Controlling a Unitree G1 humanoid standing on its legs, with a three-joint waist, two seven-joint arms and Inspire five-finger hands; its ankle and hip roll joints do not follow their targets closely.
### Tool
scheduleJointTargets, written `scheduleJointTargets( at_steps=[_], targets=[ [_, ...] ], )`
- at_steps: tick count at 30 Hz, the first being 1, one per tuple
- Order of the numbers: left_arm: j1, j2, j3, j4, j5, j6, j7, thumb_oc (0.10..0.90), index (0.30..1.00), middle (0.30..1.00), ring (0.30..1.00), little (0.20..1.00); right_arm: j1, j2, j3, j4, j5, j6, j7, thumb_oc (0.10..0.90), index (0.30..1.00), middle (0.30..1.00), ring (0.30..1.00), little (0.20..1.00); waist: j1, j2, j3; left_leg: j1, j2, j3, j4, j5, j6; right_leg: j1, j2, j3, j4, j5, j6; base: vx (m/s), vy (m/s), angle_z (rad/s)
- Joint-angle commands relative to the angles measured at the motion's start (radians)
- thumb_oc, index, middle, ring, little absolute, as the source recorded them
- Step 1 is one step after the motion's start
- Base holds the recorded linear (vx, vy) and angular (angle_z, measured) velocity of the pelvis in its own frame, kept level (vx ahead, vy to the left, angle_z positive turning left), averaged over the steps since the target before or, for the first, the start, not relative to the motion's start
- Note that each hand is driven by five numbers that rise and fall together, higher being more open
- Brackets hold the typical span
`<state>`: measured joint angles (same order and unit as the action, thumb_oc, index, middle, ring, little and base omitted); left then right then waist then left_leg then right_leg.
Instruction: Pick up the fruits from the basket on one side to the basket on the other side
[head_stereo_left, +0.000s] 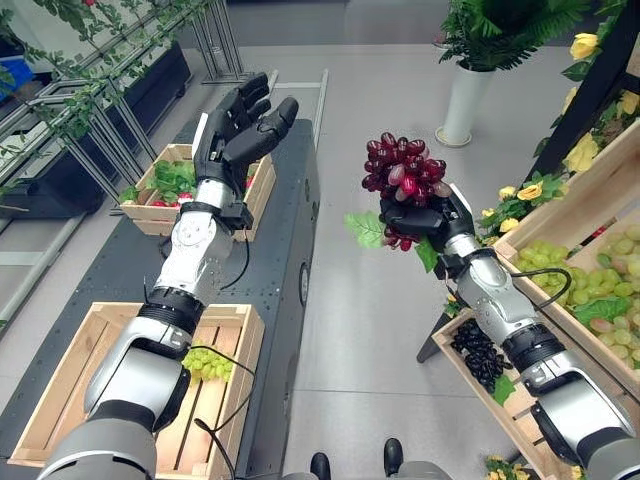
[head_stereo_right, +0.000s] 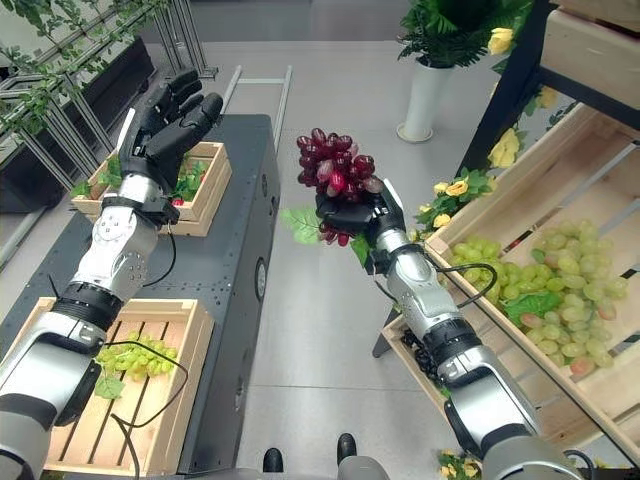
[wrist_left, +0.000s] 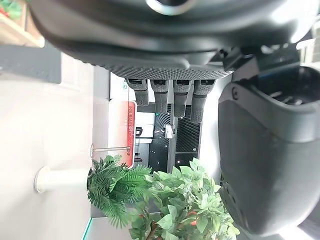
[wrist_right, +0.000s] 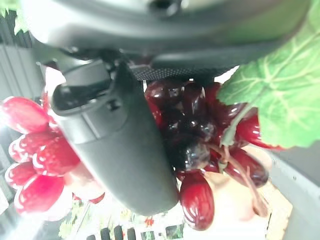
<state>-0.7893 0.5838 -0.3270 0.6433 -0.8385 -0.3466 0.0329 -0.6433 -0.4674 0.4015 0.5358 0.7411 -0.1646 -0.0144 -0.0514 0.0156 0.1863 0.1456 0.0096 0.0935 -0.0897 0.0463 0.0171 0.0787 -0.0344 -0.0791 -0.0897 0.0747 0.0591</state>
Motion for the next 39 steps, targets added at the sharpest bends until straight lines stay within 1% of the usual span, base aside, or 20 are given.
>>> scheduleJointTargets(
  at_steps=[1,2,4,5,6,7,8,9,10,12,15,16,18,23,24,29,33,36,38,39],
  targets=[
    [-0.024,-0.006,0.073,0.069,0.009,-0.174,0.037,0.8,0.9,0.9,0.9,0.9,-0.048,0.004,-0.07,-0.021,-0.05,-0.189,0.051,0.4,0.3,0.3,0.3,0.3,0.011,-0.014,-0.157,-0.005,-0.054,-0.007,0.002,-0.103,0.002,0.034,0.025,-0.008,0.002,-0.063,-0.02,0.0,-0.005,-0.06],
    [0.02,-0.027,0.085,0.063,0.032,-0.181,0.025,0.8,0.9,0.9,0.9,0.9,-0.017,0.008,-0.073,-0.041,-0.067,-0.186,0.056,0.4,0.3,0.3,0.3,0.3,0.012,-0.018,-0.153,-0.007,-0.054,-0.007,0.002,-0.103,0.003,0.032,0.025,-0.006,0.002,-0.063,-0.021,0.0,-0.007,-0.1],
    [0.06,-0.045,0.094,0.05,0.017,-0.188,-0.002,0.8,0.9,0.9,0.9,0.9,0.01,0.01,-0.081,-0.061,-0.078,-0.181,0.059,0.4,0.3,0.3,0.3,0.3,0.013,-0.019,-0.149,-0.008,-0.054,-0.008,0.002,-0.103,0.005,0.03,0.026,-0.004,0.002,-0.062,-0.021,0.0,-0.006,-0.1],
    [0.144,-0.09,0.115,0.02,0.004,-0.2,-0.024,0.8,0.9,0.9,0.9,0.9,0.061,0.019,-0.097,-0.076,-0.104,-0.188,0.071,0.4,0.3,0.3,0.3,0.3,0.016,-0.022,-0.141,-0.009,-0.055,-0.011,0.002,-0.104,0.009,0.028,0.027,0.001,0.002,-0.062,-0.022,-0.01,-0.004,-0.05],
    [0.168,-0.105,0.121,0.013,0.012,-0.206,-0.022,0.8,0.9,0.9,0.9,0.9,0.075,0.022,-0.1,-0.08,-0.114,-0.192,0.073,0.4,0.3,0.3,0.3,0.3,0.017,-0.023,-0.139,-0.009,-0.055,-0.011,0.002,-0.105,0.01,0.028,0.028,0.002,0.002,-0.062,-0.022,-0.01,-0.005,-0.06],
    [0.225,-0.141,0.127,0.003,0.054,-0.199,-0.004,0.8,0.9,0.9,0.9,0.9,0.109,0.031,-0.106,-0.093,-0.131,-0.191,0.072,0.4,0.3,0.3,0.3,0.3,0.019,-0.026,-0.132,-0.01,-0.055,-0.015,0.002,-0.106,0.012,0.027,0.029,0.004,0.002,-0.06,-0.023,-0.01,-0.002,-0.06],
    [0.228,-0.142,0.127,0.0,0.057,-0.198,-0.002,0.8,0.9,0.9,0.9,0.9,0.111,0.031,-0.106,-0.094,-0.132,-0.19,0.072,0.4,0.3,0.3,0.3,0.3,0.019,-0.026,-0.133,-0.01,-0.055,-0.015,0.002,-0.106,0.013,0.027,0.029,0.004,0.002,-0.061,-0.023,-0.01,0.002,-0.06],
    [0.296,-0.186,0.121,-0.006,0.131,-0.209,0.021,0.8,0.9,0.9,0.9,0.9,0.157,0.045,-0.114,-0.113,-0.135,-0.193,0.076,0.4,0.3,0.3,0.3,0.3,0.02,-0.03,-0.124,-0.007,-0.056,-0.016,0.002,-0.108,0.015,0.028,0.03,0.006,0.002,-0.06,-0.023,0.0,0.0,0.0],
    [0.342,-0.209,0.109,-0.006,0.21,-0.206,0.047,0.8,0.9,0.9,0.9,0.9,0.194,0.054,-0.123,-0.125,-0.12,-0.186,0.091,0.4,0.3,0.3,0.3,0.3,0.021,-0.033,-0.12,-0.007,-0.056,-0.016,0.002,-0.109,0.018,0.028,0.031,0.007,0.002,-0.059,-0.022,0.0,0.0,0.0],
    [0.438,-0.25,0.095,-0.01,0.268,-0.23,0.043,0.8,0.9,0.9,0.9,0.9,0.273,0.066,-0.146,-0.142,-0.115,-0.181,0.128,0.4,0.3,0.3,0.3,0.3,0.024,-0.039,-0.115,-0.003,-0.056,-0.016,0.002,-0.112,0.023,0.029,0.032,0.01,0.002,-0.058,-0.021,0.0,0.0,0.0],
    [0.525,-0.269,0.079,-0.007,0.382,-0.259,0.066,0.8,0.9,0.9,0.9,0.9,0.348,0.075,-0.16,-0.15,-0.114,-0.173,0.159,0.4,0.3,0.3,0.3,0.3,0.029,-0.045,-0.108,0.003,-0.054,-0.011,0.002,-0.115,0.026,0.033,0.034,0.012,0.002,-0.055,-0.02,0.05,-0.001,-0.02],
    [0.577,-0.278,0.079,-0.01,0.405,-0.264,0.062,0.8,0.9,0.9,0.9,0.9,0.396,0.087,-0.161,-0.154,-0.113,-0.176,0.174,0.4,0.3,0.3,0.3,0.3,0.032,-0.049,-0.105,0.005,-0.053,-0.007,0.002,-0.115,0.026,0.033,0.035,0.013,0.002,-0.053,-0.021,0.06,-0.001,-0.01],
    [0.613,-0.282,0.079,-0.008,0.42,-0.262,0.067,0.8,0.9,0.9,0.9,0.9,0.426,0.091,-0.162,-0.152,-0.099,-0.18,0.183,0.4,0.3,0.3,0.3,0.3,0.035,-0.053,-0.101,0.005,-0.051,-0.001,0.002,-0.115,0.026,0.033,0.036,0.013,0.002,-0.05,-0.02,0.05,0.003,-0.03],
    [0.645,-0.291,0.049,0.019,0.519,-0.262,0.12,0.8,0.9,0.9,0.9,0.9,0.451,0.118,-0.15,-0.128,-0.072,-0.188,0.18,0.4,0.3,0.3,0.3,0.3,0.039,-0.059,-0.09,0.004,-0.048,0.01,0.002,-0.112,0.025,0.029,0.038,0.013,0.002,-0.042,-0.019,0.04,0.003,-0.04],
    [0.657,-0.293,0.036,0.026,0.532,-0.248,0.131,0.8,0.9,0.9,0.9,0.9,0.465,0.126,-0.146,-0.119,-0.073,-0.19,0.177,0.4,0.3,0.3,0.3,0.3,0.039,-0.06,-0.086,0.003,-0.047,0.015,0.002,-0.112,0.025,0.028,0.038,0.013,0.002,-0.04,-0.017,0.02,0.003,-0.05],
    [0.683,-0.298,0.015,0.073,0.561,-0.226,0.133,0.8,0.9,0.9,0.9,0.9,0.509,0.154,-0.12,-0.08,-0.088,-0.191,0.162,0.4,0.3,0.3,0.3,0.3,0.034,-0.061,-0.075,-0.003,-0.047,0.025,0.002,-0.111,0.027,0.018,0.039,0.017,0.002,-0.035,-0.014,0.04,0.004,-0.09],
    [0.702,-0.305,0.002,0.112,0.565,-0.206,0.112,0.8,0.9,0.9,0.9,0.9,0.527,0.172,-0.113,-0.031,-0.105,-0.189,0.148,0.4,0.3,0.3,0.3,0.3,0.028,-0.06,-0.053,-0.005,-0.048,0.048,0.002,-0.107,0.032,0.006,0.038,0.026,0.002,-0.027,-0.014,0.04,0.007,-0.06],
    [0.691,-0.313,-0.014,0.138,0.574,-0.208,0.118,0.8,0.9,0.9,0.9,0.9,0.516,0.175,-0.109,0.008,-0.105,-0.213,0.126,0.4,0.3,0.3,0.3,0.3,0.025,-0.063,-0.012,-0.047,-0.045,0.072,0.065,-0.121,0.037,-0.025,0.032,0.026,0.032,-0.027,-0.018,-0.04,-0.001,-0.1],
    [0.66,-0.315,-0.03,0.15,0.58,-0.206,0.131,0.8,0.9,0.9,0.9,0.9,0.487,0.166,-0.11,0.027,-0.099,-0.234,0.107,0.4,0.3,0.3,0.3,0.3,0.023,-0.065,0.031,-0.094,-0.042,0.079,0.119,-0.13,0.041,-0.072,0.029,0.02,0.093,-0.042,-0.023,-0.17,-0.008,-0.17],
    [0.626,-0.314,-0.043,0.159,0.585,-0.202,0.15,0.8,0.9,0.9,0.9,0.9,0.457,0.158,-0.111,0.037,-0.093,-0.253,0.091,0.4,0.3,0.3,0.3,0.3,0.019,-0.067,0.071,-0.139,-0.04,0.081,0.168,-0.139,0.044,-0.117,0.029,0.015,0.153,-0.06,-0.027,-0.25,-0.02,-0.24]
  ],
)
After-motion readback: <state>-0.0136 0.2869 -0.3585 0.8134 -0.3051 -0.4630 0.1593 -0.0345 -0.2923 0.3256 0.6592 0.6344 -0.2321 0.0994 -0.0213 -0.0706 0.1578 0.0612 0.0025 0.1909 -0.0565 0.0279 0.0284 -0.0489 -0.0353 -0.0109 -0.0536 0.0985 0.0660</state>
